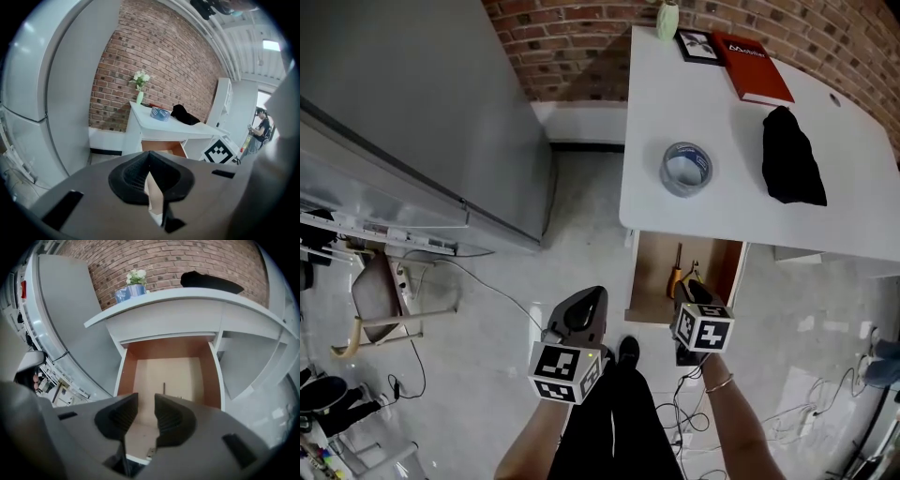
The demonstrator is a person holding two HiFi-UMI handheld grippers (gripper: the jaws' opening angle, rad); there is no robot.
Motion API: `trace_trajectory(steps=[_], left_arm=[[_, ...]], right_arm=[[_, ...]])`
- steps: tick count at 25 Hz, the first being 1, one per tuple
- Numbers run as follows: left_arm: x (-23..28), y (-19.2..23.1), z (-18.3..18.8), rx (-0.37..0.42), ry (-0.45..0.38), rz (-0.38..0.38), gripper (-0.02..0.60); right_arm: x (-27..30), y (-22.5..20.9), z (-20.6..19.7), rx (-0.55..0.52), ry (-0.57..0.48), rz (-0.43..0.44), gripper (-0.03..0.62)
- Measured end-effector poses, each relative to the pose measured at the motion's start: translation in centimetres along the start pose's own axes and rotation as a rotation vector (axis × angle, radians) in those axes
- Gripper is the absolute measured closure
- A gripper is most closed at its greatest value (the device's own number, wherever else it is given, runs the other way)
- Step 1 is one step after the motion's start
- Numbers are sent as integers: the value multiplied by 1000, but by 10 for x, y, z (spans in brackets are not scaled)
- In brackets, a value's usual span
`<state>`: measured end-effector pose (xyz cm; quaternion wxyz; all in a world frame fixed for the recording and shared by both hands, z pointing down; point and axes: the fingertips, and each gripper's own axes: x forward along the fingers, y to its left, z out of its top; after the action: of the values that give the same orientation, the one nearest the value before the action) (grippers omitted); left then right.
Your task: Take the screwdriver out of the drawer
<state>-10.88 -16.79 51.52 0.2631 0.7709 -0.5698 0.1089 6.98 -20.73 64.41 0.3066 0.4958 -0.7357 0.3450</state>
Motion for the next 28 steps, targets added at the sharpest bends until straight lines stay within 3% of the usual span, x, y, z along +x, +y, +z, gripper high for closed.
trace_trajectory(steps=[28], left_arm=[[38,29,-43,-53,50,56,589]], right_arm=[[128,-55,-31,-55,179,-107,496]])
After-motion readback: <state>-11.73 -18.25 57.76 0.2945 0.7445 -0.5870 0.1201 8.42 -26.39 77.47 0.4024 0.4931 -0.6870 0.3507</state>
